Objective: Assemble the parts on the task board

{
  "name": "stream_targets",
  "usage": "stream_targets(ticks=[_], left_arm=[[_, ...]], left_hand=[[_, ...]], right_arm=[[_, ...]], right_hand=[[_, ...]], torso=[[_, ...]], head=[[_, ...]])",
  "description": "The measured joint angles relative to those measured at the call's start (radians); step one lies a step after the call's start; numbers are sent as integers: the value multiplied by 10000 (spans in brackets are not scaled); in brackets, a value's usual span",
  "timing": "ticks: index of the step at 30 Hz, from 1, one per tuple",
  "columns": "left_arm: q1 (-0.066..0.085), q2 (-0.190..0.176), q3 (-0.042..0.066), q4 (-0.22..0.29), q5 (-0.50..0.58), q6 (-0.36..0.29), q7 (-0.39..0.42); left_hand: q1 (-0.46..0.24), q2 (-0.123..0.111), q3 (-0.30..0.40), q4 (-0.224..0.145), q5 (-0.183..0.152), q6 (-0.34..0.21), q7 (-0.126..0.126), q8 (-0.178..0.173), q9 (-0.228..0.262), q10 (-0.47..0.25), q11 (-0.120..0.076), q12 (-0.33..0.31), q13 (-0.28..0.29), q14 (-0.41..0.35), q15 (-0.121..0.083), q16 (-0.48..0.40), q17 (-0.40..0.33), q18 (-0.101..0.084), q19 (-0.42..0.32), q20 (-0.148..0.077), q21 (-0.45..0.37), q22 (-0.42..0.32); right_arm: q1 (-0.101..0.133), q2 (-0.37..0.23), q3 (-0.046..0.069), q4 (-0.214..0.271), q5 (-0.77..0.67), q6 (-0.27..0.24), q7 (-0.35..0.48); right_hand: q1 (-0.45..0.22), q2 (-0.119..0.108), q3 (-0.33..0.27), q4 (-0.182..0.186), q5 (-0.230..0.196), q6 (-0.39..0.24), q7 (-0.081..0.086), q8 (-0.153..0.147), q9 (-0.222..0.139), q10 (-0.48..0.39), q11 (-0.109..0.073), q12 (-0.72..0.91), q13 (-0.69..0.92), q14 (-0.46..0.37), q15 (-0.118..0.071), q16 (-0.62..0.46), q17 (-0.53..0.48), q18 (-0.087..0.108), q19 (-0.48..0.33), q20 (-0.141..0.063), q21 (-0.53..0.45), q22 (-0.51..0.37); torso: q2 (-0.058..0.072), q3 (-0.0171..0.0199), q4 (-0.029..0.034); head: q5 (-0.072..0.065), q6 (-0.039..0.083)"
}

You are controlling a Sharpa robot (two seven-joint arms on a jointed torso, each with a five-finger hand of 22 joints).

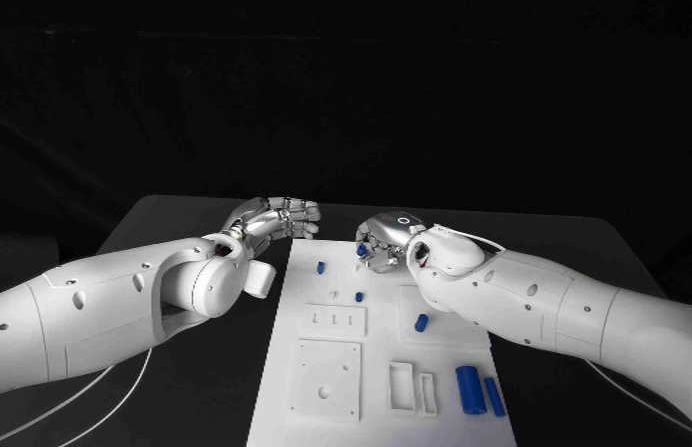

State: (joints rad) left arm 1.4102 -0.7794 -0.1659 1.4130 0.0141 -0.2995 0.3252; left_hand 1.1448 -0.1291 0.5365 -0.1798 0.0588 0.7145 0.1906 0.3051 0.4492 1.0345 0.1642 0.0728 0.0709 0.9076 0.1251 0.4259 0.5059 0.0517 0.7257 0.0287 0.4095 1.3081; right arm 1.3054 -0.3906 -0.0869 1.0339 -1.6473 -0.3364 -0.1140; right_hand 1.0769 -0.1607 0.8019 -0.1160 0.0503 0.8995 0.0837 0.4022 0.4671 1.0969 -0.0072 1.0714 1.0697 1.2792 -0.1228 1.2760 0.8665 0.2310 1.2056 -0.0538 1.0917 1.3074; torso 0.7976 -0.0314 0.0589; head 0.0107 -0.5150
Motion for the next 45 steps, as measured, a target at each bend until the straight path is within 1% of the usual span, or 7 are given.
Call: stream_targets(ticks=[11, 13, 17, 34, 36, 40, 45], left_arm=[[0, 7, 0, -2, 0, 6, 0], [0, 7, 0, -2, 0, 6, 0], [0, 7, 0, 1, 0, 7, 0], [0, 49, 0, -32, 0, 14, -3], [0, 54, 0, -38, 0, 16, -4], [0, 55, 0, -50, -1, 20, -6], [0, 60, 0, -54, -1, 24, -7]], left_hand=[[0, 0, 0, 0, 0, 0, 0, 0, 1, 0, 0, 0, 0, 0, 0, 0, 0, -4, 0, 0, 0, -2], [0, 0, 0, 0, 0, 0, 0, 0, 1, 0, 0, 0, 0, 0, 0, 0, -1, -5, 0, 0, 0, -2], [0, 0, 23, -23, 0, 0, 0, 0, 1, 0, 0, 0, 0, 0, 0, 0, -1, -6, 0, 0, 0, -3], [0, 0, 22, -22, 0, 0, 0, 0, 2, 0, 0, 0, 0, 0, 0, 0, 7, -14, 0, 0, 0, -5], [0, 0, 22, -22, 0, 0, 0, 0, 2, 0, 0, 0, 0, 0, 0, 0, 7, -46, 0, 0, 0, -5], [0, 0, 22, -22, 0, 0, 0, 0, -5, 0, 0, 0, 0, 0, 0, 0, 6, 77, 0, 0, 0, -5], [-40, 40, 22, -22, 0, 0, 0, 0, -7, 0, 0, 0, 0, 0, 0, -5, 6, 82, 0, 0, 0, -6]], right_arm=[[-1, 104, 0, -143, -148, -50, -68], [0, 124, 1, -163, -167, -49, -85], [1, 159, 2, -203, -209, -25, -123], [-3, 219, -2, -375, -327, 269, -256], [-9, 213, -5, -374, -336, 291, -262], [-11, 207, -6, -339, -347, 301, -267], [-11, 195, -6, -275, -351, 272, -268]], right_hand=[[0, 0, -28, -28, 0, 0, 0, -20, -1, 0, 0, -1, 0, -1, 3, 1, 3, 0, 1, 2, 37, 0], [0, 0, -28, -27, 0, 0, 0, -24, 0, 0, 0, -1, 0, -1, 3, 1, 9, 0, 1, 3, 37, 0], [0, 0, -28, -28, 0, 0, 0, 12, 4, 0, 0, -1, 1, -2, 5, 1, 9, 0, 0, 4, 37, 0], [-41, 40, 0, -57, 0, 0, 0, 9, 36, 0, 0, -3, -19, -3, 10, 1, 19, -1, 15, 24, 37, 0], [-41, 40, 0, -57, 0, 0, 0, 9, 34, 0, 0, -4, -19, -9, 17, 1, 20, -1, 15, 25, 37, 0], [-39, 41, 0, -57, 0, 0, 0, 9, 31, 0, 0, -6, -19, 0, 33, 1, 28, -1, 2, 38, 37, 0], [-12, 72, -27, -83, 0, 0, 0, 5, 23, 0, 0, 41, -19, 0, 33, 1, 28, 0, 2, 40, 37, 0]], torso=[[0, -3, 2], [0, -9, 3], [0, -10, 3], [1, 2, -1], [2, 2, 1], [1, 1, 3], [1, 1, 0]], head=[[-13, 3], [-16, 6], [-16, 7], [-10, -31], [-10, -31], [-11, -32], [-5, -35]])
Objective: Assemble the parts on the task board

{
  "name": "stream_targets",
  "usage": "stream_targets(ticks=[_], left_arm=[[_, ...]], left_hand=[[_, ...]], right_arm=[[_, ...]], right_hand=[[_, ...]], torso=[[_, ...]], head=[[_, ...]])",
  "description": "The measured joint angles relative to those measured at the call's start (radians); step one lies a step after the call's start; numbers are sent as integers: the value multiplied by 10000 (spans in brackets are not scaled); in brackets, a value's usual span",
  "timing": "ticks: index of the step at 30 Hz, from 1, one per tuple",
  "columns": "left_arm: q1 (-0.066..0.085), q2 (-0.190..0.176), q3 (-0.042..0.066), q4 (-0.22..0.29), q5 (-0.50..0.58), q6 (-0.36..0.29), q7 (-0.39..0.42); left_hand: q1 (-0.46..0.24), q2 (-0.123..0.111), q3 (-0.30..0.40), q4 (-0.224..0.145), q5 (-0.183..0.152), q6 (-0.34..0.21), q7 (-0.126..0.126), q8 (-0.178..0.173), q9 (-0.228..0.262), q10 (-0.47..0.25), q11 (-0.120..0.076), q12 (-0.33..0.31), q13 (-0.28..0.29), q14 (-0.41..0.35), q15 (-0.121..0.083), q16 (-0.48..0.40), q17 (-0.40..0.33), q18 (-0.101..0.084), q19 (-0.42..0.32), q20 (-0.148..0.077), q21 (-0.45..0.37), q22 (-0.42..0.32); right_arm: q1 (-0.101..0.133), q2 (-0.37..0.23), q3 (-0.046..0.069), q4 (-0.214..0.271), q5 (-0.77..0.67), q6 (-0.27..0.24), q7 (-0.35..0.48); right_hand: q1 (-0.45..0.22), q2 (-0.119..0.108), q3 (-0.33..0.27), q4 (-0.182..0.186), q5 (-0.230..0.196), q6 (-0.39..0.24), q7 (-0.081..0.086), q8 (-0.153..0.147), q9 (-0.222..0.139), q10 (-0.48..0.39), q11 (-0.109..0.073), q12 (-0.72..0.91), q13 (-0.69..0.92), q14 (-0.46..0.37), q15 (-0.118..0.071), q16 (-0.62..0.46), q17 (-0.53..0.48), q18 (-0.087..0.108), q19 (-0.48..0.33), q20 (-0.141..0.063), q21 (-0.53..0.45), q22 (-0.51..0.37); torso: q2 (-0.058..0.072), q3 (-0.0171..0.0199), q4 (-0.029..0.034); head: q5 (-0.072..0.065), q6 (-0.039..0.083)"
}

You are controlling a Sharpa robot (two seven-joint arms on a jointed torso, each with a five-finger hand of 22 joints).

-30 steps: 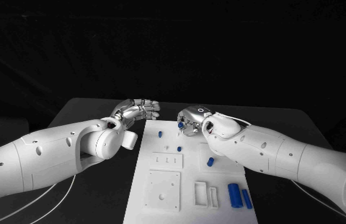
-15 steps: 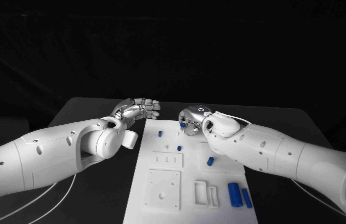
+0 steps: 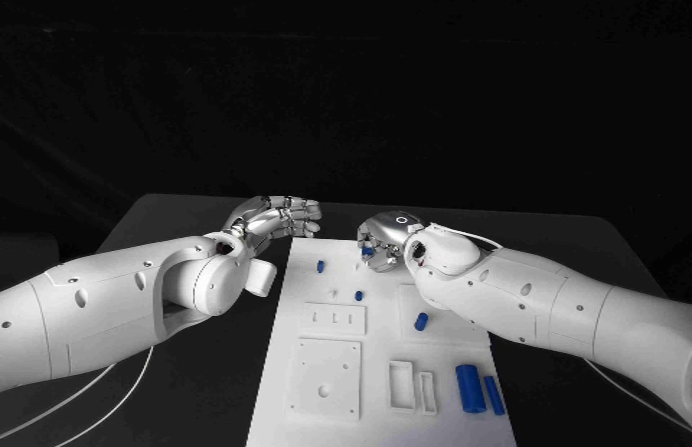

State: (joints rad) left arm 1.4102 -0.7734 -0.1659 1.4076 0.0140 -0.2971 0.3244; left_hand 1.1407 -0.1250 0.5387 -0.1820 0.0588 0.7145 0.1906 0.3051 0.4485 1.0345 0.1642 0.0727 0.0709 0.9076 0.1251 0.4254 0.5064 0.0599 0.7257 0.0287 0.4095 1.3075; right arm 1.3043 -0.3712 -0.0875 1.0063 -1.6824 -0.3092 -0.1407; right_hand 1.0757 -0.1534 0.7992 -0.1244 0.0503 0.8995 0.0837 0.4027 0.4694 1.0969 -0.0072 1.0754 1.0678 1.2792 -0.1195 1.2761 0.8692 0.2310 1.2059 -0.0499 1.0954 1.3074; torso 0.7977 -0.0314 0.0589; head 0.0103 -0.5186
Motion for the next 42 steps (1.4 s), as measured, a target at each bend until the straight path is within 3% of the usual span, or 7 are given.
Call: stream_targets(ticks=[21, 42], left_arm=[[0, -3, 0, -20, 0, 16, -12], [0, -7, -1, -29, -1, 23, -27]], left_hand=[[0, 0, 0, 0, 0, 0, 0, 0, 1, 0, 0, 0, 0, -37, 36, -34, -2, -13, 0, 0, 0, -1], [0, 0, 24, -24, 0, 0, 0, 0, -7, 0, 0, 0, 0, -37, 36, -73, -4, -59, -36, 36, 0, 5]], right_arm=[[-1, -89, 0, 140, -34, -319, 0], [2, -40, 4, 381, -114, -255, 2]], right_hand=[[-39, 62, -2, 0, 0, 0, 0, -10, 18, 0, 0, 0, -9, -1, 2, 0, 19, 0, -26, -17, 0, 0], [-39, 60, -29, -27, 0, 0, 0, 4, 42, 0, 0, -1, -8, 0, 3, 0, 27, -1, -1, -37, -1, 0]], torso=[[-5, 1, -6], [-4, -5, 2]], head=[[17, 14], [11, -5]])
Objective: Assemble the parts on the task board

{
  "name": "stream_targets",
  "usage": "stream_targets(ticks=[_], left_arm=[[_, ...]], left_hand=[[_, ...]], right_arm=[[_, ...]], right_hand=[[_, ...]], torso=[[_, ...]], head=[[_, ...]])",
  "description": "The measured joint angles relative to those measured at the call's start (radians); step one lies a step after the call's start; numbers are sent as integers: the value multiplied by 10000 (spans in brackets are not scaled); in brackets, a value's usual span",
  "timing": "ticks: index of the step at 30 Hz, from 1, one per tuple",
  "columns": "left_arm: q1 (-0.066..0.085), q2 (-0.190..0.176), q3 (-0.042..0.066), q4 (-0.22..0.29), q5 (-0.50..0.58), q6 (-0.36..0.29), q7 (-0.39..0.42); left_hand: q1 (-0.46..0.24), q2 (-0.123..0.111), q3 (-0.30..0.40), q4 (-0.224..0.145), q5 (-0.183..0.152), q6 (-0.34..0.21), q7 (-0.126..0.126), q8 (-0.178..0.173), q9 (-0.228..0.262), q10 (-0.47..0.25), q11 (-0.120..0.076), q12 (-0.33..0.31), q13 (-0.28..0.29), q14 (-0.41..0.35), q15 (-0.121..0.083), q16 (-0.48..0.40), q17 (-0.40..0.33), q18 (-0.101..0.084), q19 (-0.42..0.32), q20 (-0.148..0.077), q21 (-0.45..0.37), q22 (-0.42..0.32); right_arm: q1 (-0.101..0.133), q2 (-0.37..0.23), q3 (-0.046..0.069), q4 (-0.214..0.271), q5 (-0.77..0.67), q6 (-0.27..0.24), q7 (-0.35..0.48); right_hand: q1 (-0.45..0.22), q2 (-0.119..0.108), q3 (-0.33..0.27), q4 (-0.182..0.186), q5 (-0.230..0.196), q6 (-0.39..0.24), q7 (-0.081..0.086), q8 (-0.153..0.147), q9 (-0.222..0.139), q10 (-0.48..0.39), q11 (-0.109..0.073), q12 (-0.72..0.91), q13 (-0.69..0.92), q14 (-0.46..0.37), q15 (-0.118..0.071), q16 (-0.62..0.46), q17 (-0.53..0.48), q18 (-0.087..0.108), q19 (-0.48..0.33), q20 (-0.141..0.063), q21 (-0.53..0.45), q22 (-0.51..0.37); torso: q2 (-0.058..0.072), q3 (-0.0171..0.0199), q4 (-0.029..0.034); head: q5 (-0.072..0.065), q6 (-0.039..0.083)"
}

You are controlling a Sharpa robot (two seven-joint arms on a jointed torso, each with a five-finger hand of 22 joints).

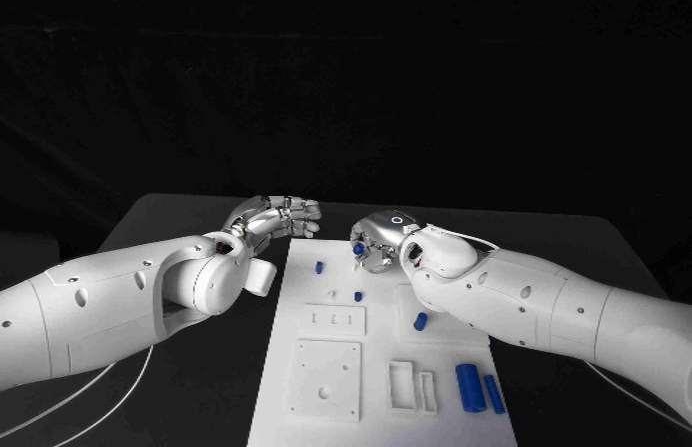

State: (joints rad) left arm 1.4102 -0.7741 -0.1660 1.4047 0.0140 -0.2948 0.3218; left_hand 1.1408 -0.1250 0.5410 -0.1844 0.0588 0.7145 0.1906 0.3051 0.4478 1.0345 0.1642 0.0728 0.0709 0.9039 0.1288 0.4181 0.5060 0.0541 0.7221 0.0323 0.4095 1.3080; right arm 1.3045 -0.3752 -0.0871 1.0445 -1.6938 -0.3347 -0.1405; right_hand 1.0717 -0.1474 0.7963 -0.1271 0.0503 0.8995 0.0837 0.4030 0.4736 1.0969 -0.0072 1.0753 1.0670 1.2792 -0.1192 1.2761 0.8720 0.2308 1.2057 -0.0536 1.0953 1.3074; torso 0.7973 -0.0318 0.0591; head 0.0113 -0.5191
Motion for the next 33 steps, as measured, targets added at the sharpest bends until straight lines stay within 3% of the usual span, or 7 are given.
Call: stream_targets(ticks=[19, 33], left_arm=[[0, -13, 0, 4, 0, 4, -13], [0, -9, 0, 4, -1, 13, -29]], left_hand=[[0, 0, 0, 0, 0, 0, 0, 0, 1, 0, 0, 0, 0, 0, 0, 0, 8, -7, 0, 0, 0, -2], [-41, -41, 0, 0, 0, 0, 0, 0, 2, 0, 0, 0, 0, 1, -1, 0, 16, -14, 0, 0, 0, -4]], right_arm=[[-2, 95, -3, -276, -198, 482, -168], [1, 115, 0, -250, -263, 529, -265]], right_hand=[[0, 0, 0, 1, 1, 0, 0, 33, 15, 0, 0, -2, -18, 1, 2, 0, 19, -1, -9, -4, 41, 0], [0, 0, -27, -26, 1, 0, 0, 33, 16, 0, 0, -2, -23, 1, 2, 0, 29, -2, -37, -1, 41, 0]], torso=[[3, 0, -1], [3, 7, -5]], head=[[28, -2], [18, -6]])
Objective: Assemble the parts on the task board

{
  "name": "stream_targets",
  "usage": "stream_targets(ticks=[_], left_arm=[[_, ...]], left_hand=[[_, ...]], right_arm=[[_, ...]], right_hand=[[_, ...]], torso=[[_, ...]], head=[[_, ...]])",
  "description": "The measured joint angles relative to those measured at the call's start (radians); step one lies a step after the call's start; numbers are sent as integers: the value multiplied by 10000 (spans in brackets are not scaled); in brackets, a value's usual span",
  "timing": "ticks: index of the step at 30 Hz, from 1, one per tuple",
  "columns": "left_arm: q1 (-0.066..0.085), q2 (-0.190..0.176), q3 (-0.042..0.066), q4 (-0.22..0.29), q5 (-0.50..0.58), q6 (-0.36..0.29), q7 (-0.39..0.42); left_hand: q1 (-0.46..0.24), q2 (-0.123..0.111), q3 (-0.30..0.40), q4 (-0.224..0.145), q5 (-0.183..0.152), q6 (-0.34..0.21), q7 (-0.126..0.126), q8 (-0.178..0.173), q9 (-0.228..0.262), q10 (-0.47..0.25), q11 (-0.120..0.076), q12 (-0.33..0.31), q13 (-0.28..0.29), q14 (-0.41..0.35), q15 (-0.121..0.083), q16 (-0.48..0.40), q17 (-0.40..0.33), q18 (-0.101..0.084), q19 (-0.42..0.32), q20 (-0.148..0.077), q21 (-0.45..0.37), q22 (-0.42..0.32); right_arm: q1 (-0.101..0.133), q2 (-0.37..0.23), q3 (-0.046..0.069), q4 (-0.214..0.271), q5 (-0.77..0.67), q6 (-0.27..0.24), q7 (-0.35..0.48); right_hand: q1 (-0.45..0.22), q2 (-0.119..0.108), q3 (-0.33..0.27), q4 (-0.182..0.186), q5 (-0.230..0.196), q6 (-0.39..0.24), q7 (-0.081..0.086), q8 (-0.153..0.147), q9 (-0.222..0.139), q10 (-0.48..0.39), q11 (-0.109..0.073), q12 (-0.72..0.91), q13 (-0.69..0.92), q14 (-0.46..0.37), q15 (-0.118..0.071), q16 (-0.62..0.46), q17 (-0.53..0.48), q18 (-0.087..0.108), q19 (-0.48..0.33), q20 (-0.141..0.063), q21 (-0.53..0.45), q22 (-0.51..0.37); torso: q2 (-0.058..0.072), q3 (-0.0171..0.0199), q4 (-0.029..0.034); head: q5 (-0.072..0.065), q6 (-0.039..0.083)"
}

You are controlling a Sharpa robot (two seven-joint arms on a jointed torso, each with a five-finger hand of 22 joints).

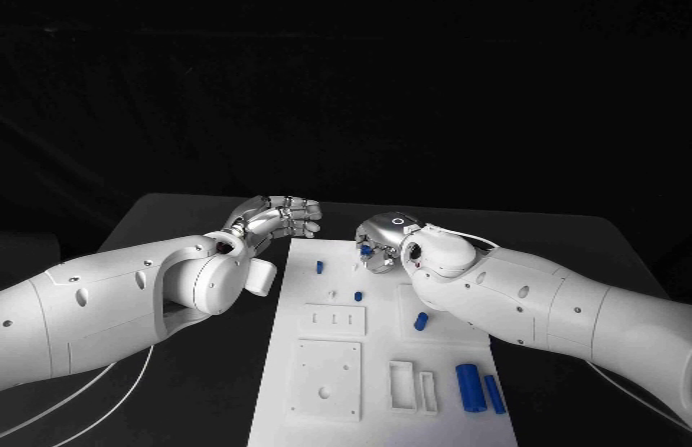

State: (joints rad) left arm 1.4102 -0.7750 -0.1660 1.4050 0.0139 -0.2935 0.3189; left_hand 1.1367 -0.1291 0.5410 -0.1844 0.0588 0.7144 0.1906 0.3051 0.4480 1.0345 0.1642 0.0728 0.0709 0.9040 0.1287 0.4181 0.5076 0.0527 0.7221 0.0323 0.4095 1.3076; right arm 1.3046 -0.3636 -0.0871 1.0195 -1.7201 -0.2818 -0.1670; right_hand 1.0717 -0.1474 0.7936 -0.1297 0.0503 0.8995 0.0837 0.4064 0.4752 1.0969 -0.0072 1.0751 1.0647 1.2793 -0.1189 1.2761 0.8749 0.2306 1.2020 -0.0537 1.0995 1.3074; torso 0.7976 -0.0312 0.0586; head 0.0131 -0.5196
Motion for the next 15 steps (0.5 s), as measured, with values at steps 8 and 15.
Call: stream_targets(ticks=[8, 15], left_arm=[[0, 0, 0, -6, 0, 3, -4], [0, 1, 0, -7, 0, 7, -7]], left_hand=[[0, 0, 26, -26, 0, 0, 0, 0, -9, 0, 0, 0, 0, 0, 0, 0, -1, -6, 0, 0, 0, -1], [0, 0, 26, -26, 0, 0, 0, 0, -8, 0, 0, 0, 0, 0, 0, 0, -1, -11, 0, 0, 0, -1]], right_arm=[[-3, -16, -4, 81, -10, -62, -5], [-3, -23, -3, 134, -14, -174, -9]], right_hand=[[0, 0, 0, 0, 0, 0, 0, -2, -14, 0, 0, -1, -5, -1, 1, 0, 9, 0, -1, 2, 0, 0], [0, 0, 0, 0, 0, 0, 0, -2, 6, 0, 0, 13, -4, -3, 4, 0, 20, 0, -1, 3, 0, 0]], torso=[[0, 0, 3], [0, -6, 6]], head=[[9, 8], [15, 8]])
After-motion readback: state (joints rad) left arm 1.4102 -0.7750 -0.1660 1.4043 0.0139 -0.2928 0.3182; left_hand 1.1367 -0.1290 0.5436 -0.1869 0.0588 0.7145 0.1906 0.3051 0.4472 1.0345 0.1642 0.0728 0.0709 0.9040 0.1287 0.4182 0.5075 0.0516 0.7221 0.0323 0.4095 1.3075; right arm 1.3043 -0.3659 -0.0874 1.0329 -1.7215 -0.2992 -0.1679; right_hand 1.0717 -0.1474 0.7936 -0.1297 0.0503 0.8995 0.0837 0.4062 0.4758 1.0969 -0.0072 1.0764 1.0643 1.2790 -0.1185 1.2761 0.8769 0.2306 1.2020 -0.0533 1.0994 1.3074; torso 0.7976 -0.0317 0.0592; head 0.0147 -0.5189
